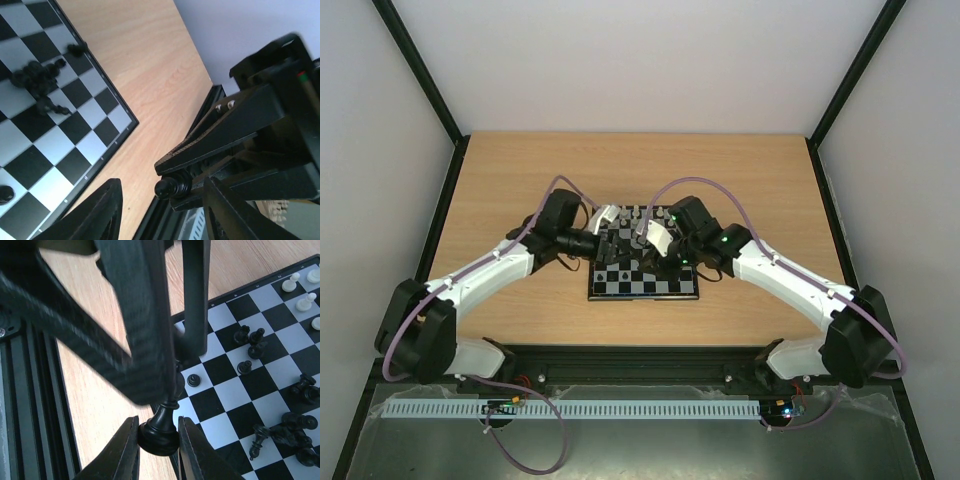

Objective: Set up the chess pieces on the board

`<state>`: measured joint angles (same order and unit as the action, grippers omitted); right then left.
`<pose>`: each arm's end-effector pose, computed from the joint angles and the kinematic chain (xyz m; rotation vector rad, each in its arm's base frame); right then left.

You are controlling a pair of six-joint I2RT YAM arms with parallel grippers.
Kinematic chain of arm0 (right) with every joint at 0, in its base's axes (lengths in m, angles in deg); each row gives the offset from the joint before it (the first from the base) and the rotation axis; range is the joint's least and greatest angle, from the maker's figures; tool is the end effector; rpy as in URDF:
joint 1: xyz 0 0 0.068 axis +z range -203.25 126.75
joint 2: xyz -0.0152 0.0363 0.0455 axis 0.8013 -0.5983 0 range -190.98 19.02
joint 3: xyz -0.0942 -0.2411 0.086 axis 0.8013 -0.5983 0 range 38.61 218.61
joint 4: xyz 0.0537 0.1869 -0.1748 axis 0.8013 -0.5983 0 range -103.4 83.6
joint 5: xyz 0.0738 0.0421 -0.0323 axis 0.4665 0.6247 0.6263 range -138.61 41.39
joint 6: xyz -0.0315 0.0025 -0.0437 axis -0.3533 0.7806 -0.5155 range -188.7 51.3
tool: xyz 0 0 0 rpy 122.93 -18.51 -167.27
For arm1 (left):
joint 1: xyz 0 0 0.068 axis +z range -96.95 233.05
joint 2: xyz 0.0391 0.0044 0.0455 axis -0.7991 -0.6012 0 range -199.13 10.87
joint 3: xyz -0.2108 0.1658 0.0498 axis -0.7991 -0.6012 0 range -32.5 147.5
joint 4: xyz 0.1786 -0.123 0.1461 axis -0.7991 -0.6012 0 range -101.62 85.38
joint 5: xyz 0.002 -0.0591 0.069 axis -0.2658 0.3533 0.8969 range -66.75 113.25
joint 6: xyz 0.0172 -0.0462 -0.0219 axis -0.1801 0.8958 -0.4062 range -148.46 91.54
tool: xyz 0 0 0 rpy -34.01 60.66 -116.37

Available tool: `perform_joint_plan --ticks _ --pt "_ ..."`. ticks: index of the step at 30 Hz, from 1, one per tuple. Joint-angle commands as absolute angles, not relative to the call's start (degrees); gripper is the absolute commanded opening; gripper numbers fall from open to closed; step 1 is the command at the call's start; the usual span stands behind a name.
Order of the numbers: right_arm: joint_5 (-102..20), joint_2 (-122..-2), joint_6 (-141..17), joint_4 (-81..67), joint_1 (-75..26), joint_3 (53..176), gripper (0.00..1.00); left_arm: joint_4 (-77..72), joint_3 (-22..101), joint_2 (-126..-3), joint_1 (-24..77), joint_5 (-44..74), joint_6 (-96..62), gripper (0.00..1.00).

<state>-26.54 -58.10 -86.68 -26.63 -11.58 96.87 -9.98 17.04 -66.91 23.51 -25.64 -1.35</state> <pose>0.2118 0.2064 0.2810 -1.3093 1.8611 0.6539 0.2386 -0.1660 0.2545 0.5920 2.2242 -1.4633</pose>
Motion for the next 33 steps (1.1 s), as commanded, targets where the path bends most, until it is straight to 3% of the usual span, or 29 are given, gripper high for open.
perform_joint_plan --ticks 1,11,15,20,29,33 --pt "-23.06 -56.66 -88.03 -27.7 -11.69 96.53 0.16 -12.28 18.13 -68.23 21.88 -28.65 -3.33 0.46" --pt "-22.93 -56.57 -88.29 -28.14 -11.71 96.48 0.17 -11.95 18.05 -69.39 21.52 -30.08 -3.85 0.23" --pt "-22.55 -56.62 -88.51 -28.46 -11.72 96.51 0.17 -11.76 17.8 -69.39 21.56 -30.1 -3.86 0.22" --pt "-21.7 -56.56 -88.91 -28.93 -11.69 96.59 0.17 -10.21 17.38 -69.42 21.55 -30.06 -2.75 0.28" --pt "-22.22 -56.57 -89.07 -29.03 -11.7 96.27 0.17 -6.47 16.2 -68.6 21.49 -31.71 -0.98 0.05" --pt "-25.15 -56.13 -88.12 -29.11 -11.73 96.24 0.35 -7.55 16.64 -68.12 21.54 -30.43 -1.51 0.02"
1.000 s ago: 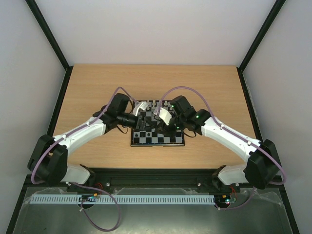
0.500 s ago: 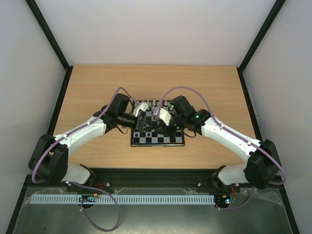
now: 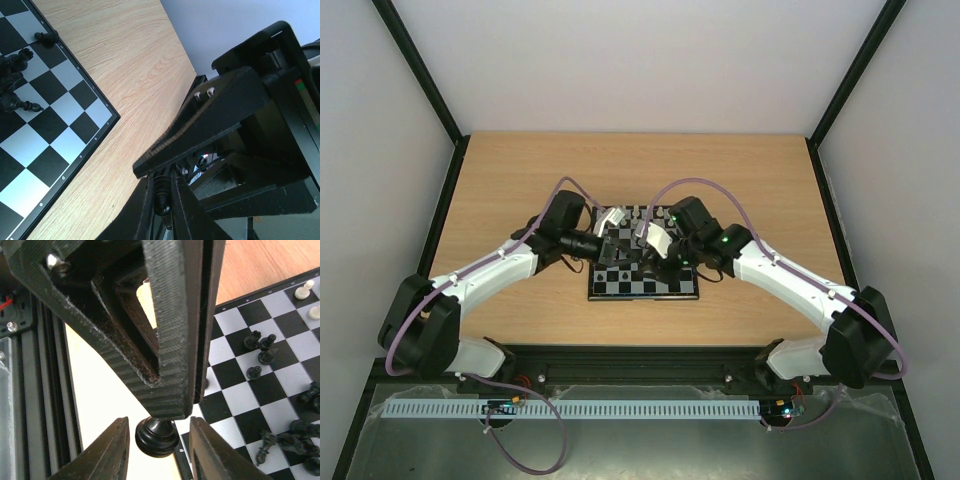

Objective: Set up the chess pieces on the board

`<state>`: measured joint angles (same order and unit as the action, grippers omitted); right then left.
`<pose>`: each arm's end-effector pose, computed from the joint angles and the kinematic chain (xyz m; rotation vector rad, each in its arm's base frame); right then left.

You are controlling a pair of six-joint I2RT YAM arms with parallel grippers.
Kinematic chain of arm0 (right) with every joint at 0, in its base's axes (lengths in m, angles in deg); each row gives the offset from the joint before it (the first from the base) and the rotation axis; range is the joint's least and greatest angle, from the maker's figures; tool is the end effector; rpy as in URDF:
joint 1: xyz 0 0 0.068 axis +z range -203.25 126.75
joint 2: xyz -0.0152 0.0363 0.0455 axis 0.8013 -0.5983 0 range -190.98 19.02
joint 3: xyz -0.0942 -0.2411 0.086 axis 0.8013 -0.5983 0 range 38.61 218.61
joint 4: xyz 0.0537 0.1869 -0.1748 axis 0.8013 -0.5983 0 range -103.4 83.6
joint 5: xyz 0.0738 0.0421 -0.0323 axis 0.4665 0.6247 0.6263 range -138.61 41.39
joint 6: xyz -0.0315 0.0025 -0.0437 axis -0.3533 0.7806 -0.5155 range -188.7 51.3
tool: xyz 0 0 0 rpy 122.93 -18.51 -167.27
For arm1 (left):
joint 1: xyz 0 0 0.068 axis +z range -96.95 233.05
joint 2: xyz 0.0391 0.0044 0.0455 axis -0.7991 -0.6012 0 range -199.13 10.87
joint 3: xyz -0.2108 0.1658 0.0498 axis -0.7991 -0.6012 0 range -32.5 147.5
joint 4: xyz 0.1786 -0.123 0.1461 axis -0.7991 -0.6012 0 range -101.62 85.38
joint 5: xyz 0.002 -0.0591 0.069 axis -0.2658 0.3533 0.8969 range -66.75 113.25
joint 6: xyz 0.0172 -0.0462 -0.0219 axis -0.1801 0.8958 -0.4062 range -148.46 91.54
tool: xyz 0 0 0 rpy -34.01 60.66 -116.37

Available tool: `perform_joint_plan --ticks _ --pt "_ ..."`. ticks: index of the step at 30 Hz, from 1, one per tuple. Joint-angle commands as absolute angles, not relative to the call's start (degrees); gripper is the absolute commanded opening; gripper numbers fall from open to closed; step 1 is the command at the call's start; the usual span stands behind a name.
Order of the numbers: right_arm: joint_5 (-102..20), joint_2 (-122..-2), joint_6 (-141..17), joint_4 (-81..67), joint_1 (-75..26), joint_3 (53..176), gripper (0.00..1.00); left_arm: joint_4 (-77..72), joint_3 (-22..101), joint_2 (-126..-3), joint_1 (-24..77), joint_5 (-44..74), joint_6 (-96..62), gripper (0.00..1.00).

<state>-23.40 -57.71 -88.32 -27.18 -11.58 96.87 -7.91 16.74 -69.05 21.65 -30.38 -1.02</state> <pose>0.2088 0.2062 0.2826 -1.3576 1.8216 0.7008 0.2360 -0.1776 0.2468 0.6790 2.2174 -1.5709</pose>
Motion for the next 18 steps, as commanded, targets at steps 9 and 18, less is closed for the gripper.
perform_joint_plan --ticks 9,18 --pt "-24.93 -46.72 -83.44 -28.86 -19.75 89.57 0.54 -17.73 17.44 -62.37 20.01 -12.52 -8.04 0.02" --pt "-15.3 -43.92 -75.44 -20.67 -35.66 80.71 0.57 -21.85 16.86 -58.44 7.88 15.2 -10.81 0.02"
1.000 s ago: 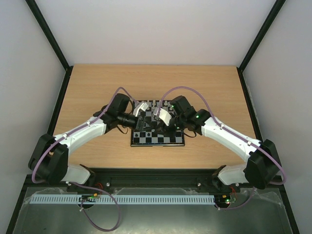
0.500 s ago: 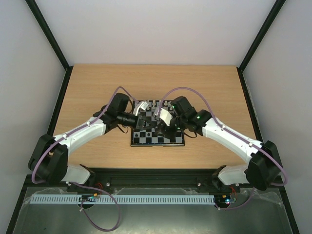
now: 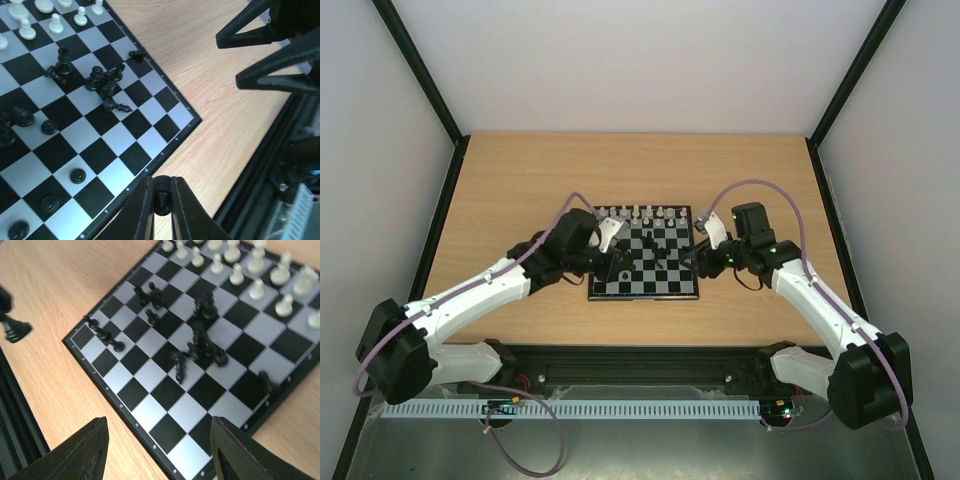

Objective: Set up the chess pieces on the board

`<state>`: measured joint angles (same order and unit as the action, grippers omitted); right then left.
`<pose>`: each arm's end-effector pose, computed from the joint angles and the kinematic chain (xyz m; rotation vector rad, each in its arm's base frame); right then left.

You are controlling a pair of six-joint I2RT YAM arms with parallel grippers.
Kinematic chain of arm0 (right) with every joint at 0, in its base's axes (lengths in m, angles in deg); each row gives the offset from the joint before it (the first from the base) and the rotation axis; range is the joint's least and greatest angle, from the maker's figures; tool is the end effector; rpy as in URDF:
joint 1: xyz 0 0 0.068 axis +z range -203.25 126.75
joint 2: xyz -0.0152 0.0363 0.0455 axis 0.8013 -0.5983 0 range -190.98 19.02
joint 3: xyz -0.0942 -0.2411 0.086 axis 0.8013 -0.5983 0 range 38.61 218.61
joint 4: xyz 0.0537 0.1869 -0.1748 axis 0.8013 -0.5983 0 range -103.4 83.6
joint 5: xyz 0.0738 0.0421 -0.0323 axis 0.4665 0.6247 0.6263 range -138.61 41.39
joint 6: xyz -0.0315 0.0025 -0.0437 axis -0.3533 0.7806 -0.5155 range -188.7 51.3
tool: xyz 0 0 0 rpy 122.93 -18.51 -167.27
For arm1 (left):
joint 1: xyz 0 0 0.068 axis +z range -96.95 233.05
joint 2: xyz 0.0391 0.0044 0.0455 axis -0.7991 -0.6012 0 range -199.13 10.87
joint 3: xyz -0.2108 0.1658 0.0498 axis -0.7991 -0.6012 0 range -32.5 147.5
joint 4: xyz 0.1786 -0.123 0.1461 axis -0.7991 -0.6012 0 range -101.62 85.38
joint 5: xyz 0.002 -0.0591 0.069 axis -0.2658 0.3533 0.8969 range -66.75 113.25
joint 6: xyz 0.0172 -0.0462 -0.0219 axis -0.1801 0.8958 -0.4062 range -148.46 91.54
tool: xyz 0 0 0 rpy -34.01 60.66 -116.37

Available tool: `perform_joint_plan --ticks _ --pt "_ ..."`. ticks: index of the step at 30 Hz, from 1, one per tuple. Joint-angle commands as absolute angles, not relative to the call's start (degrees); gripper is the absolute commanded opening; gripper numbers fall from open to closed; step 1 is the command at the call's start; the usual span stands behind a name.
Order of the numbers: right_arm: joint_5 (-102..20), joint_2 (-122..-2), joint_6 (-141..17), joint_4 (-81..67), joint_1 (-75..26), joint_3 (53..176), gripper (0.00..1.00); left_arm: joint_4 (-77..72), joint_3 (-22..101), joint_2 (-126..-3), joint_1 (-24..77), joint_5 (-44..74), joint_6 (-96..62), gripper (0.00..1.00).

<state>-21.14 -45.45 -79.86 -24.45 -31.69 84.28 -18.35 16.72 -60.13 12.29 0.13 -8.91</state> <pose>0.2190 0.1042 0.2663 -0.8713 2.0204 0.6307 0.1959 -0.1873 0.2659 0.6653 2.2300 -1.0075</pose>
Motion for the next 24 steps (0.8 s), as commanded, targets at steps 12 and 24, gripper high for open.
perform_joint_plan --ticks 12,24 --pt "-17.37 -42.88 -73.09 -17.1 -41.66 76.92 0.57 -25.06 16.54 -55.53 -1.62 33.1 -6.69 0.02" --pt "-20.51 -43.62 -72.81 -15.02 -41.72 75.92 0.61 -23.42 16.82 -56.98 -3.4 38.5 -3.97 0.02"
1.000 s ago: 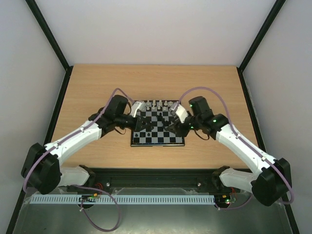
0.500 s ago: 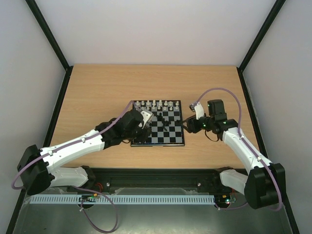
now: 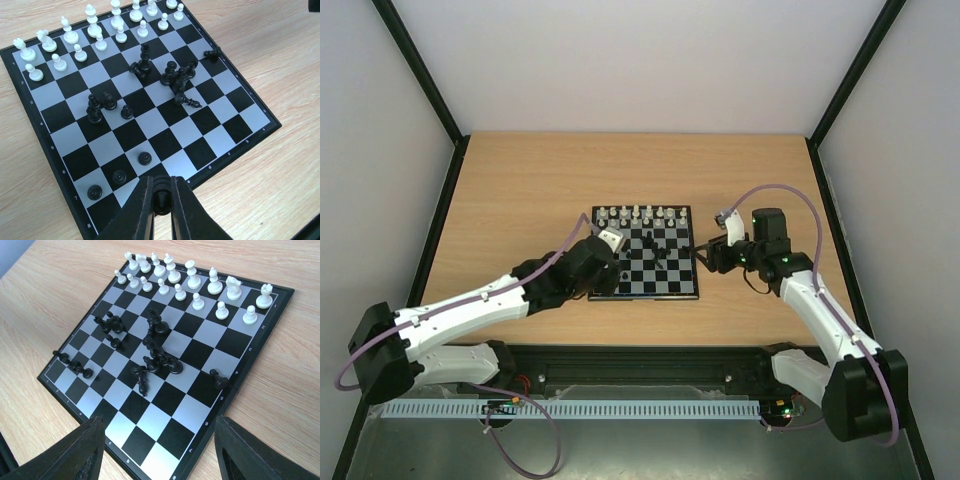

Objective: Set up the chess pieces on the board

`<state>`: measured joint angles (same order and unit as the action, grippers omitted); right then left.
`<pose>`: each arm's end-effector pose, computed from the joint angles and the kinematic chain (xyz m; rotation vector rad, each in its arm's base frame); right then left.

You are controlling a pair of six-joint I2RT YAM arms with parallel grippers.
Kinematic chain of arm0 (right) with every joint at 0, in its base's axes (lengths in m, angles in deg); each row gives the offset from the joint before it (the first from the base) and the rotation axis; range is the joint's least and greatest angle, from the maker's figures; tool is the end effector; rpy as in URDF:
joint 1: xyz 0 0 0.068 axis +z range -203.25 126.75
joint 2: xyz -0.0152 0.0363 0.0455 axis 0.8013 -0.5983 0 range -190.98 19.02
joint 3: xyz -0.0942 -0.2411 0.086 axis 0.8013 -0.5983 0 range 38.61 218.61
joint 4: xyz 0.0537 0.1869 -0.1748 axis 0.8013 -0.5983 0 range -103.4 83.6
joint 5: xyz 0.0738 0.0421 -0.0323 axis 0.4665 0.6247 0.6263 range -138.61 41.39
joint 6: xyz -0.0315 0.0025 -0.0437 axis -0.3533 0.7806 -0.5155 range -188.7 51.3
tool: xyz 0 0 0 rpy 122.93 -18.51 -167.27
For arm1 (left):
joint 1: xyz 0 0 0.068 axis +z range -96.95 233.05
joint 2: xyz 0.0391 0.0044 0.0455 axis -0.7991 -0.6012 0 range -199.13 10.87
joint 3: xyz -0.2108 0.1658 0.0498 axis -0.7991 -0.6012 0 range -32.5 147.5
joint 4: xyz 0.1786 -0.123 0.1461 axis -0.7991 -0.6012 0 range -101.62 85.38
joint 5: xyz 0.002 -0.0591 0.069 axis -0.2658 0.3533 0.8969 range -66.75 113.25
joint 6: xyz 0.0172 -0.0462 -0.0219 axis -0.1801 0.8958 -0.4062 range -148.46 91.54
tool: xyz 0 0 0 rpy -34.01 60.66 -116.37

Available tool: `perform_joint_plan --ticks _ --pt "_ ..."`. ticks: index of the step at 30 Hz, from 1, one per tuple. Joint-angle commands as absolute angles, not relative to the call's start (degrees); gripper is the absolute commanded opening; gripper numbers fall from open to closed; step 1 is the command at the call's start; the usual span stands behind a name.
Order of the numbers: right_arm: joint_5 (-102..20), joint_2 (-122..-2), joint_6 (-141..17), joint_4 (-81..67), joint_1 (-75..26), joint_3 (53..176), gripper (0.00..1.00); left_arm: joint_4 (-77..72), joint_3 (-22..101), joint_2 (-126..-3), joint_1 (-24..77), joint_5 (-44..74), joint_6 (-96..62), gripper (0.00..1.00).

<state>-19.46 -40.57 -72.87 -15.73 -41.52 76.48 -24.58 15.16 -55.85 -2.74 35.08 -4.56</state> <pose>0.2179 0.0630 0.2521 -0.5884 2.0112 0.6152 0.1473 -0.2038 0.2641 0.5188 2.2272 -0.5156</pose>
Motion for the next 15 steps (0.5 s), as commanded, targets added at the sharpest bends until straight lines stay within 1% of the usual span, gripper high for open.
perform_joint_plan --ticks 1,6,10,15 --pt "-20.57 -44.64 -72.94 -14.99 -41.7 76.29 0.61 -22.85 16.7 -57.51 -3.45 38.78 -4.47 0.02" --pt "-20.83 -48.13 -74.68 -16.8 -41.65 78.74 0.6 -20.47 16.51 -61.73 -4.59 40.02 -6.61 0.02" --pt "-19.67 -47.83 -75.6 -17.12 -41.66 78.63 0.6 -22.09 18.6 -65.71 -7.48 41.83 -6.43 0.02" --pt "-18.72 -48.59 -76.47 -18.33 -41.67 79.29 0.6 -22.21 17.05 -68.79 -9.81 42.62 -6.67 0.02"
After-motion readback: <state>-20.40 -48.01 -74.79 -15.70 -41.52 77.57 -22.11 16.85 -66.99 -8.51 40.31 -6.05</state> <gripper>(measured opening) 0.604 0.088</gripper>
